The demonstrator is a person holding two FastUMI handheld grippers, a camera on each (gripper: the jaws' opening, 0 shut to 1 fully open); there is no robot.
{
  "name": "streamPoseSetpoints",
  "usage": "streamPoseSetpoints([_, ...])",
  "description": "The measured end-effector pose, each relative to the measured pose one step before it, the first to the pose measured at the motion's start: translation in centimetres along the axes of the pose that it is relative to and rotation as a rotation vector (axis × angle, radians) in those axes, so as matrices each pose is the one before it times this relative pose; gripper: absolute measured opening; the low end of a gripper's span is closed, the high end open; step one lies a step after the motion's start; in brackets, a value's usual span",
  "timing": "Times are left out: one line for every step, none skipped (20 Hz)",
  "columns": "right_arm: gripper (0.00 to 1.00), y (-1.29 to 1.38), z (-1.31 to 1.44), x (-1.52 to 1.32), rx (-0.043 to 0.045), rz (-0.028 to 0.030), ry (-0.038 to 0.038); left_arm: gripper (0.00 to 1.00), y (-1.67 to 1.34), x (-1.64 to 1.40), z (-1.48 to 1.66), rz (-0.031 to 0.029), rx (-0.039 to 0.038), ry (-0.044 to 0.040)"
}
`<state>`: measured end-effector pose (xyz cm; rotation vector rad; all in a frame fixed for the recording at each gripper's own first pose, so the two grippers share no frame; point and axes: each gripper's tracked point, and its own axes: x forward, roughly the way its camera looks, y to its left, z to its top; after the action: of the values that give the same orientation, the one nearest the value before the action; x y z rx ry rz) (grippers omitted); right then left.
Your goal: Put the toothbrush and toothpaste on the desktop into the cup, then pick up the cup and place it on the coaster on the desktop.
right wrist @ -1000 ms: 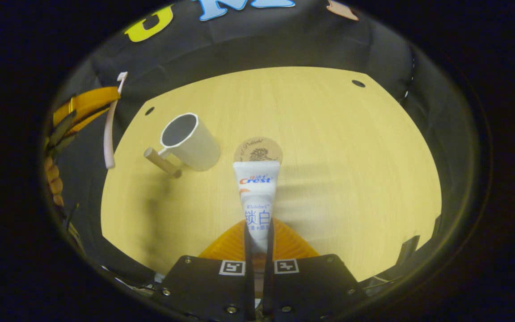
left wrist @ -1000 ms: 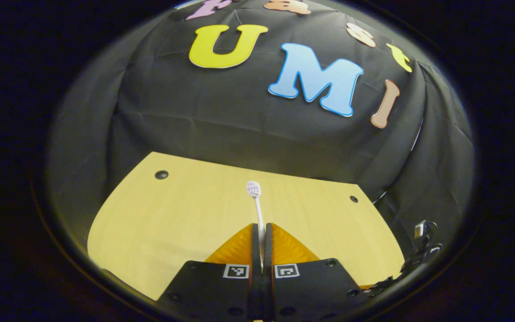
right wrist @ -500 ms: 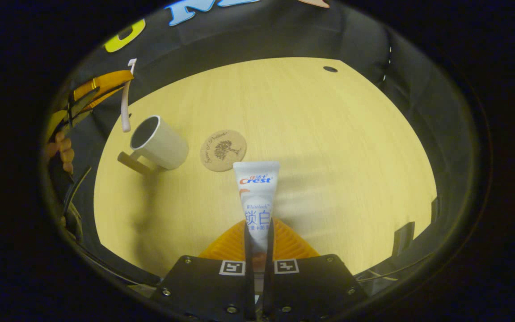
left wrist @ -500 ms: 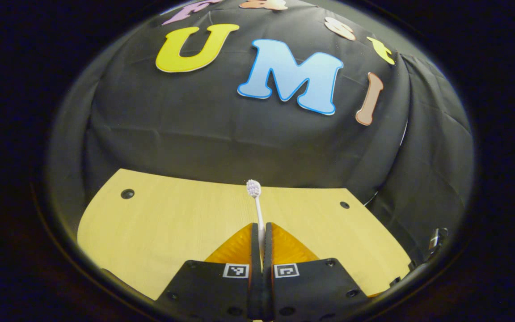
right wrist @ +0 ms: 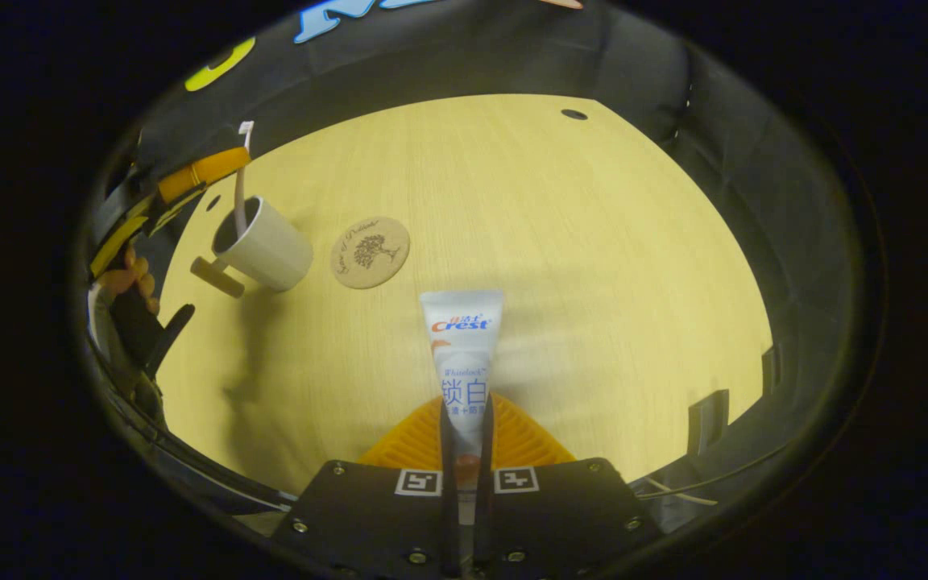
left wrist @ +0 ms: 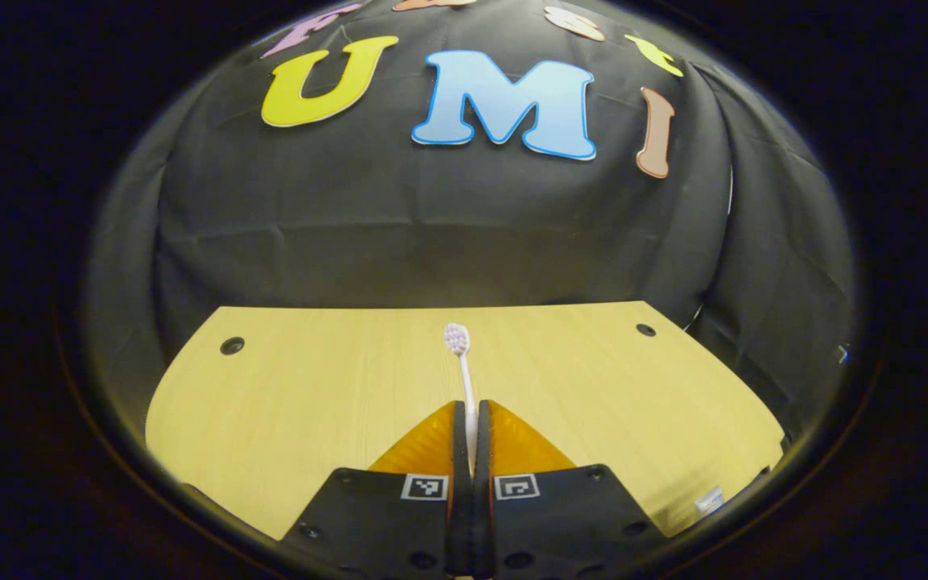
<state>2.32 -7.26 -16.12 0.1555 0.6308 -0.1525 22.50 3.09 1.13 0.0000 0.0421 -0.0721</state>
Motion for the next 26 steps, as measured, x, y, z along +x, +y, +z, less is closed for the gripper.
streamPoseSetpoints([0.09,0.205,0.143,-0.058,-0.0057,0.0028,-0.0039,0.07,0.311,-0.176,-0.269,0.01829,0.00709,0.00494])
streamPoseSetpoints([0.09,0.294,0.279,-0.116,-0.00554,0.00384,-0.00449,0.07,0.168,-0.249,-0.413,0.00775,0.00307,0.00783])
streamPoseSetpoints([0.09,0.375,0.271,0.056,-0.00477,0.00547,-0.00672,0.17,0.087,-0.468,-0.206,0.00561,0.00414,0.00142])
streamPoseSetpoints([0.09,0.382,0.402,-0.209,-0.00504,0.00686,-0.00739,0.11,0.066,-0.316,-0.338,0.00115,0.00157,0.01243])
streamPoseSetpoints([0.09,0.496,0.365,-0.151,-0.0064,0.00843,-0.00768,0.11,-0.252,-0.323,-0.358,-0.00853,-0.0024,0.01231])
streamPoseSetpoints([0.09,0.43,0.406,-0.262,-0.00538,0.00753,-0.00838,0.14,-0.044,-0.375,-0.299,-0.0069,-0.00286,0.00383])
streamPoseSetpoints([0.09,0.43,0.423,-0.084,-0.00491,0.00734,-0.00856,0.12,-0.094,-0.451,-0.288,-0.00417,-0.00398,0.00618])
streamPoseSetpoints([0.09,0.474,0.506,-0.152,-0.00481,0.00764,-0.01058,0.14,-0.052,-0.46,-0.232,0.00065,-0.00355,0.00452])
streamPoseSetpoints([0.09,0.367,0.358,-0.035,-0.00301,0.0051,-0.00826,0.15,-0.145,-0.42,-0.338,-0.00628,-0.00334,0.00505])
streamPoseSetpoints([0.09,0.384,0.477,-0.227,-0.00263,0.00595,-0.00941,0.15,0.071,-0.529,-0.198,0.00323,-0.00161,0.00554])
streamPoseSetpoints([0.09,0.392,0.562,-0.071,-0.00241,0.00628,-0.01105,0.15,0.015,-0.507,-0.48,0.0006,-0.00048,0.00422])
streamPoseSetpoints([0.09,0.452,0.724,-0.183,-0.0037,0.00682,-0.01342,0.14,0.193,-0.538,-0.261,0.00215,-0.00083,0.00265])
streamPoseSetpoints([0.09,0.449,0.7,-0.002,-0.00418,0.00765,-0.01327,0.15,0.116,-0.51,-0.29,0.00371,-0.00085,0.00587])
streamPoseSetpoints([0.09,0.532,0.95,-0.056,-0.00305,0.0103,-0.01541,0.14,0.29,-0.686,-0.342,0.00507,-0.00153,0.00649])
streamPoseSetpoints([0.09,0.63,0.898,0.076,-0.00248,0.01168,-0.01665,0.14,0.432,-0.757,-0.311,0.00437,-0.00197,0.00458])
streamPoseSetpoints([0.09,0.724,1.024,-0.016,-0.00248,0.0119,-0.01759,0.14,0.482,-0.68,-0.277,0.00663,-0.00004,0.00087])
streamPoseSetpoints([0.09,0.647,1.037,0.201,-0.00274,0.01218,-0.01763,0.14,0.536,-0.672,-0.379,0.00868,-0.00063,0.00266])
streamPoseSetpoints([0.09,0.557,1.047,-0.202,-0.0027,0.01364,-0.01515,0.14,0.582,-0.73,-0.332,0.00908,-0.00374,0.00349])
streamPoseSetpoints([0.09,0.758,1.009,0.397,-0.00117,0.01357,-0.01436,0.14,0.707,-0.577,-0.311,0.00952,-0.0043,0.00346])
streamPoseSetpoints([0.09,0.819,1.064,0.179,0.00175,0.01545,-0.01281,0.14,0.774,-0.546,-0.361,0.01253,-0.00493,0.00288])
streamPoseSetpoints([0.09,0.901,0.883,0.301,0.00456,0.01792,-0.01175,0.14,0.852,-0.529,-0.27,0.01255,-0.00526,0.0028])
streamPoseSetpoints([0.09,0.883,0.837,0.361,0.00581,0.01582,-0.01095,0.14,0.824,-0.526,-0.351,0.0117,-0.00652,0.00255])
streamPoseSetpoints([0.09,0.831,0.76,0.399,0.00415,0.0153,-0.01055,0.15,0.875,-0.46,-0.336,0.01403,-0.00656,0.00484])
streamPoseSetpoints([0.09,0.927,0.73,0.349,0.00519,0.01671,-0.00815,0.15,0.928,-0.527,-0.316,0.01379,-0.00491,0.00478])
streamPoseSetpoints([0.09,0.807,0.545,0.474,0.0064,0.01844,-0.00603,0.14,0.873,-0.621,-0.375,0.01306,-0.00521,0.00472])
streamPoseSetpoints([0.09,1.095,0.587,0.383,0.00768,0.02088,-0.00848,0.14,0.765,-0.525,-0.356,0.01268,-0.00387,0.00507])
